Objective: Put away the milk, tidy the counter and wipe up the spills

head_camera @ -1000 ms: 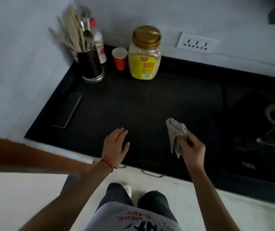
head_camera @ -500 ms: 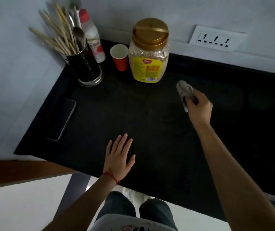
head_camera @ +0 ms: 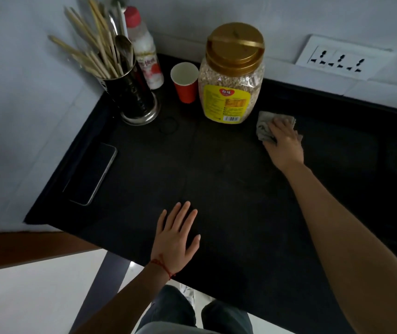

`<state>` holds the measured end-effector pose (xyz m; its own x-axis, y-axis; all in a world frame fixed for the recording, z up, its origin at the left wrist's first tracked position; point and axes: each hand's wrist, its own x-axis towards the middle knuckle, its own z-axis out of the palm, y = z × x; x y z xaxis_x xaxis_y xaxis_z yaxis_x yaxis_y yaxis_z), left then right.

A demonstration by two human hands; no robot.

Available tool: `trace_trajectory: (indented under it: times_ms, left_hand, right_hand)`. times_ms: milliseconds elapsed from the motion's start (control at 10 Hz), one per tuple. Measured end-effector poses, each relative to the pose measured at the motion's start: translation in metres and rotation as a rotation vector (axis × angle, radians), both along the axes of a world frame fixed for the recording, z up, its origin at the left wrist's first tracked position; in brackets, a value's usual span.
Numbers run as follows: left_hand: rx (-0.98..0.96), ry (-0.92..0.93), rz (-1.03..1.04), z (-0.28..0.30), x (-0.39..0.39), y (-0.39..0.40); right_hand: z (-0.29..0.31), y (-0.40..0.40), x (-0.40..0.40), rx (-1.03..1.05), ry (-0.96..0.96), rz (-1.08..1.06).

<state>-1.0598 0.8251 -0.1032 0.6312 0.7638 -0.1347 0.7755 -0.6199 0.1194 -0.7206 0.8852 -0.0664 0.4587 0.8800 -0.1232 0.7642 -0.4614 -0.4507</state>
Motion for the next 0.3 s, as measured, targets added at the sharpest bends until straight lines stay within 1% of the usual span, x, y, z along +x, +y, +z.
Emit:
trace_trajectory:
  times_ms: [100,200,300]
  left_hand:
    - [0.008,-0.021,0.002,0.000,0.001,0.000]
    - [0.024,-0.032,-0.001,0.001,0.000,-0.001]
    - [-0.004,-0.046,0.004,0.005,0.002,-0.001]
  right_hand:
    - [0.008,-0.007,-0.003,-0.005,0.030,-0.017]
    - [0.022,-0.023,-0.013,0.090,0.132,-0.074]
    - [0.045,-0.051,-0.031,0.209,0.186,-0.155]
